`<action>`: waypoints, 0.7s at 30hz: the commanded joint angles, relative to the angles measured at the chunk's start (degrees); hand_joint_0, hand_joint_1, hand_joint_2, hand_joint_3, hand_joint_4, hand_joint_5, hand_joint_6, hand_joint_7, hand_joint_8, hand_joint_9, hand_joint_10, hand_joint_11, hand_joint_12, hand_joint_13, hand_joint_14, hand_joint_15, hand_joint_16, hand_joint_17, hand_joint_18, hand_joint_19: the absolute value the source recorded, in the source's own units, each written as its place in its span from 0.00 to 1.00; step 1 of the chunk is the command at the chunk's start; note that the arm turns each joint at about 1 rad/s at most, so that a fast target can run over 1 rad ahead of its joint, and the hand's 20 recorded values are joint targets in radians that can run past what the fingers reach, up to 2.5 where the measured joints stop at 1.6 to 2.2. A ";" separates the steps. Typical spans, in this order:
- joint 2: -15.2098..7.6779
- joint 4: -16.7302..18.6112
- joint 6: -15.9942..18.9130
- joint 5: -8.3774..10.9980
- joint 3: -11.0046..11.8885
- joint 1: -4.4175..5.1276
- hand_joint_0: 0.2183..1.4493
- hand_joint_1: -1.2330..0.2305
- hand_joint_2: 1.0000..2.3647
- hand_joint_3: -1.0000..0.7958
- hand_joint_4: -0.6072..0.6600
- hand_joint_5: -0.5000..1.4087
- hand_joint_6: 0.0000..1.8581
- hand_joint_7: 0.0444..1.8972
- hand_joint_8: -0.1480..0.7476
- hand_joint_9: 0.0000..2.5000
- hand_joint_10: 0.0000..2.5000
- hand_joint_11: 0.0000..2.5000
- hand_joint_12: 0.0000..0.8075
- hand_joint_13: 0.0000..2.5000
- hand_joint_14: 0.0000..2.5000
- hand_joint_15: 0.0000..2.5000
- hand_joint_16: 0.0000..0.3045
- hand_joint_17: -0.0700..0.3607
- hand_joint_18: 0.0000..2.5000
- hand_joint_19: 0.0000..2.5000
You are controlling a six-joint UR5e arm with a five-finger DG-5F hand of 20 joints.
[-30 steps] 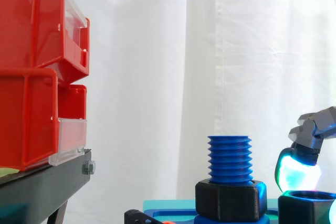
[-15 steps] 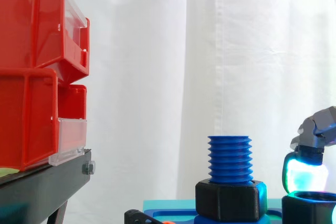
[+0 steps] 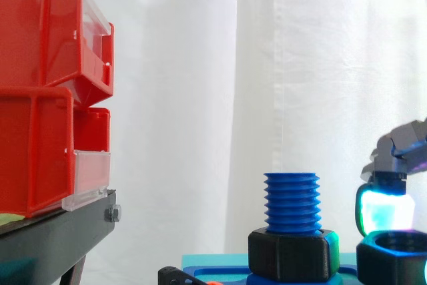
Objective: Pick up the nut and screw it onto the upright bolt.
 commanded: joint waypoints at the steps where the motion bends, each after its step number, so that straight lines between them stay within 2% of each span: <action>1: 0.86 -2.70 0.53 -0.52 0.95 -0.36 0.24 0.37 0.00 0.28 0.63 0.16 0.27 0.67 0.51 0.14 0.00 0.00 0.47 0.09 0.00 0.00 0.19 0.47 0.09 0.00; 3: 1.48 -7.79 1.85 -0.79 2.00 -0.80 0.24 0.37 0.00 0.28 0.63 0.16 0.27 0.67 0.52 0.14 0.00 0.00 0.47 0.09 0.00 0.00 0.19 0.47 0.09 0.00; 5: 2.01 -10.26 3.17 -0.88 2.62 -1.15 0.24 0.37 0.00 0.28 0.63 0.16 0.27 0.67 0.52 0.14 0.00 0.00 0.47 0.09 0.00 0.00 0.19 0.47 0.09 0.00; 6: 2.01 -10.26 3.17 -0.88 2.62 -1.15 0.24 0.38 0.00 0.28 0.64 0.16 0.27 0.67 0.52 0.14 0.00 0.00 0.47 0.09 0.00 0.00 0.19 0.47 0.09 0.00; 7: 2.62 -12.01 5.10 -0.88 3.14 -1.33 0.24 0.38 0.00 0.28 0.64 0.16 0.27 0.67 0.52 0.14 0.00 0.00 0.47 0.09 0.00 0.00 0.19 0.46 0.09 0.00; 10: 2.97 -13.33 6.60 -0.79 4.02 -1.68 0.24 0.38 0.00 0.28 0.64 0.16 0.27 0.67 0.51 0.13 0.00 0.00 0.47 0.09 0.00 0.00 0.19 0.46 0.09 0.00; 12: 3.15 -19.13 8.88 -1.49 5.78 -2.12 0.24 0.38 0.00 0.28 0.64 0.16 0.27 0.67 0.51 0.13 0.00 0.00 0.47 0.09 0.00 0.00 0.19 0.46 0.09 0.00; 15: 3.15 -21.59 10.37 -2.02 6.75 -2.38 0.24 0.38 0.00 0.28 0.64 0.16 0.27 0.67 0.51 0.13 0.00 0.00 0.47 0.09 0.00 0.00 0.19 0.46 0.09 0.00; 16: 3.15 -23.44 12.22 -2.63 8.07 -2.82 0.24 0.39 0.00 0.28 0.64 0.16 0.27 0.67 0.51 0.13 0.00 0.00 0.47 0.09 0.00 0.00 0.19 0.46 0.09 0.00; 17: 3.06 -25.46 15.47 -3.51 10.09 -3.61 0.24 0.39 0.00 0.28 0.64 0.16 0.27 0.67 0.51 0.13 0.00 0.00 0.47 0.10 0.00 0.00 0.19 0.46 0.09 0.00; 20: 3.06 -27.13 18.02 -4.92 11.49 -4.49 0.24 0.39 0.00 0.28 0.64 0.16 0.27 0.67 0.51 0.13 0.00 0.00 0.47 0.10 0.00 0.00 0.19 0.47 0.09 0.00; 21: 3.06 -27.66 19.16 -6.32 12.46 -5.11 0.24 0.39 0.00 0.28 0.64 0.16 0.27 0.67 0.51 0.13 0.00 0.00 0.47 0.10 0.00 0.00 0.19 0.47 0.10 0.00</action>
